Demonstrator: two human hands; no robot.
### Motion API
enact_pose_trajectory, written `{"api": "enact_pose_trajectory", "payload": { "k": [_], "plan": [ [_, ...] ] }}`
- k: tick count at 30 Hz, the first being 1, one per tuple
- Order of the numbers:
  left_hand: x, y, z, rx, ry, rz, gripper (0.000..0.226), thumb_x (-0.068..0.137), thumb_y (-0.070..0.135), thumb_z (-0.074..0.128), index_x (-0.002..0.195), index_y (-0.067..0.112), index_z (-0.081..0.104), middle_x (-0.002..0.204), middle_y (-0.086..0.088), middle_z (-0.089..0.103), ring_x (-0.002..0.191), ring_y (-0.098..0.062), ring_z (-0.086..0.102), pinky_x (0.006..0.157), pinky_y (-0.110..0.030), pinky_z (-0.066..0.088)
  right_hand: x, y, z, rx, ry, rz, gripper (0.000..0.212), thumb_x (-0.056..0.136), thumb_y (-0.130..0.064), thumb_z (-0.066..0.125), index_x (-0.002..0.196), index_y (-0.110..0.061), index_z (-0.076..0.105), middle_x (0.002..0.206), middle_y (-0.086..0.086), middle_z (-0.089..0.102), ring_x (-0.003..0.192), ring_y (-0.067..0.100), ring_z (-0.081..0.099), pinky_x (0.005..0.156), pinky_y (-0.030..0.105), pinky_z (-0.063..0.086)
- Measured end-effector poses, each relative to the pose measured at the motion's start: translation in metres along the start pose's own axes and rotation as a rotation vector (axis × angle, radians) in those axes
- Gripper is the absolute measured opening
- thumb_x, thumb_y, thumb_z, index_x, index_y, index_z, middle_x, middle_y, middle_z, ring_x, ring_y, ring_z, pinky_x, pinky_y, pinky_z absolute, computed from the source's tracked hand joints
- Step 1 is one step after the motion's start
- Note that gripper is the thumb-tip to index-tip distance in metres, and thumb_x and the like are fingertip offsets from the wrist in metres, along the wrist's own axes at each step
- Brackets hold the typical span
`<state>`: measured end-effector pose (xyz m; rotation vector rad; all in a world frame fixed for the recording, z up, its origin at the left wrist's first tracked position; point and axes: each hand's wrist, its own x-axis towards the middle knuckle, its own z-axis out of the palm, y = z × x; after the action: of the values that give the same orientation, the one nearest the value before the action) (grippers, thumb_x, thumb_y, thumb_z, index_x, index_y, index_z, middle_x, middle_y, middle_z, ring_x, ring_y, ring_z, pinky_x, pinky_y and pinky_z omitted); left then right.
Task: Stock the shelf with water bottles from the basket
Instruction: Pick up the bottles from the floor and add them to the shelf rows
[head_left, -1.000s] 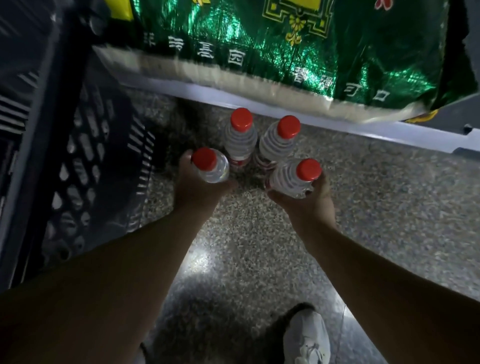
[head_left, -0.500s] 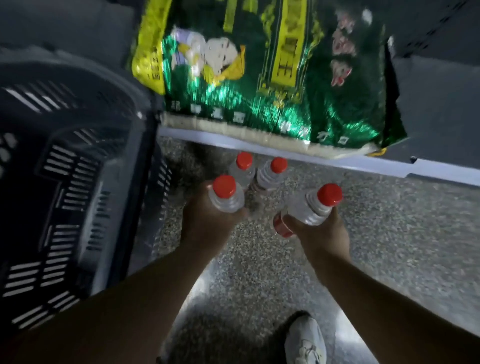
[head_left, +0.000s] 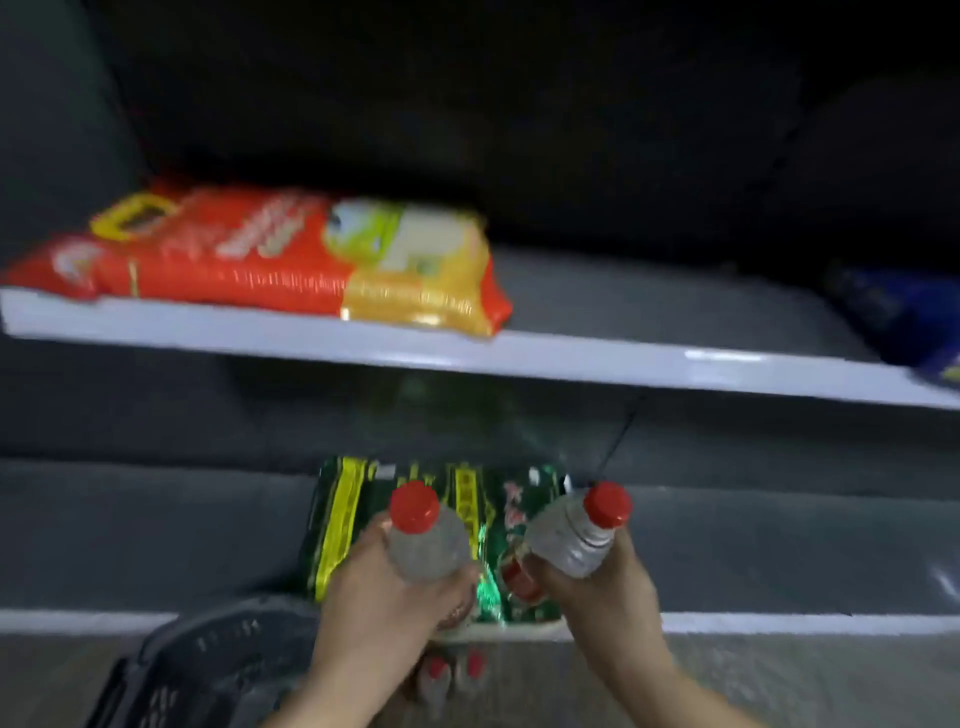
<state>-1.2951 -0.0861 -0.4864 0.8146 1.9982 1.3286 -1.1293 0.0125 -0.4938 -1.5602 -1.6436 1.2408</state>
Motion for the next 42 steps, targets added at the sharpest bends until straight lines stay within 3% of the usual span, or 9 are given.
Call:
{"api": "enact_pose_trajectory", "payload": {
  "k": [3, 9, 14, 19, 22, 25, 29, 36, 42],
  "plan": [
    [-0.005, 0.094, -0.048, -0.01, 0.011, 0.092, 0.036, 0.062, 0.028, 0.088, 0.09, 0.031, 0.066, 0.079, 0.014, 0.073, 0.076, 0.006, 0.065, 0.062, -0.01, 0.043, -0.018, -0.088, -0.029, 0.072, 0.004, -0.088, 0.045, 0.062, -0.033, 0.084, 0.101, -0.033, 0.062, 0.084, -0.009, 0.075, 0.08, 0.008, 0.071, 0.068, 0.027, 0.055],
    [-0.018, 0.229, -0.126, 0.056, 0.054, 0.273, 0.037, 0.065, 0.04, 0.083, 0.094, 0.033, 0.061, 0.083, 0.013, 0.072, 0.077, 0.001, 0.065, 0.066, -0.023, 0.049, -0.063, -0.233, -0.07, 0.151, 0.037, -0.282, 0.036, 0.062, -0.035, 0.082, 0.093, -0.032, 0.063, 0.085, -0.009, 0.074, 0.082, 0.017, 0.072, 0.081, 0.048, 0.059],
    [-0.036, 0.306, -0.179, 0.059, 0.091, 0.338, 0.042, 0.059, 0.045, 0.081, 0.095, 0.034, 0.063, 0.088, 0.01, 0.073, 0.084, -0.006, 0.068, 0.073, -0.032, 0.055, -0.1, -0.321, -0.091, 0.185, 0.036, -0.386, 0.039, 0.069, -0.032, 0.084, 0.102, -0.034, 0.062, 0.094, -0.01, 0.074, 0.089, 0.008, 0.07, 0.084, 0.038, 0.059],
    [-0.062, 0.369, -0.233, 0.098, 0.129, 0.396, 0.052, 0.055, 0.059, 0.079, 0.1, 0.035, 0.066, 0.094, 0.013, 0.072, 0.088, -0.006, 0.067, 0.078, -0.034, 0.057, -0.139, -0.393, -0.1, 0.229, 0.051, -0.48, 0.033, 0.074, -0.027, 0.085, 0.098, -0.029, 0.063, 0.09, -0.012, 0.073, 0.083, 0.002, 0.069, 0.065, 0.017, 0.051],
    [-0.075, 0.399, -0.26, 0.121, 0.194, 0.425, 0.065, 0.057, 0.063, 0.08, 0.111, 0.034, 0.061, 0.107, 0.014, 0.065, 0.097, -0.013, 0.064, 0.086, -0.04, 0.056, -0.155, -0.43, -0.103, 0.249, 0.058, -0.517, 0.032, 0.075, -0.029, 0.085, 0.099, -0.029, 0.064, 0.089, -0.014, 0.072, 0.078, -0.004, 0.066, 0.058, 0.012, 0.047],
    [-0.081, 0.422, -0.28, 0.135, 0.205, 0.452, 0.076, 0.055, 0.067, 0.079, 0.118, 0.032, 0.057, 0.116, 0.009, 0.063, 0.101, -0.016, 0.062, 0.09, -0.042, 0.053, -0.162, -0.461, -0.103, 0.256, 0.082, -0.543, 0.036, 0.072, -0.035, 0.085, 0.1, -0.03, 0.064, 0.095, -0.012, 0.073, 0.088, 0.007, 0.069, 0.077, 0.03, 0.058],
    [-0.072, 0.442, -0.297, 0.161, 0.258, 0.471, 0.121, 0.019, 0.092, 0.064, 0.126, 0.038, 0.051, 0.124, 0.005, 0.065, 0.109, -0.024, 0.063, 0.088, -0.047, 0.055, -0.154, -0.496, -0.098, 0.286, 0.087, -0.566, 0.041, 0.069, -0.04, 0.086, 0.102, -0.029, 0.065, 0.098, -0.01, 0.074, 0.09, 0.01, 0.07, 0.086, 0.04, 0.059],
    [-0.011, 0.469, -0.309, 0.118, 0.346, 0.463, 0.09, 0.055, 0.056, 0.086, 0.133, 0.028, 0.052, 0.125, 0.001, 0.063, 0.109, -0.022, 0.062, 0.09, -0.044, 0.055, -0.097, -0.544, -0.071, 0.29, 0.065, -0.592, 0.043, 0.068, -0.041, 0.086, 0.104, -0.028, 0.065, 0.099, -0.009, 0.072, 0.091, 0.012, 0.068, 0.086, 0.038, 0.058],
    [0.067, 0.484, -0.305, 0.174, 0.486, 0.485, 0.091, 0.055, 0.058, 0.085, 0.134, 0.024, 0.053, 0.136, -0.004, 0.054, 0.121, -0.027, 0.054, 0.095, -0.048, 0.051, -0.029, -0.575, -0.034, 0.184, 0.036, -0.629, 0.052, 0.07, -0.043, 0.084, 0.111, -0.023, 0.061, 0.106, -0.003, 0.07, 0.1, 0.019, 0.066, 0.086, 0.036, 0.055]
  ]
}}
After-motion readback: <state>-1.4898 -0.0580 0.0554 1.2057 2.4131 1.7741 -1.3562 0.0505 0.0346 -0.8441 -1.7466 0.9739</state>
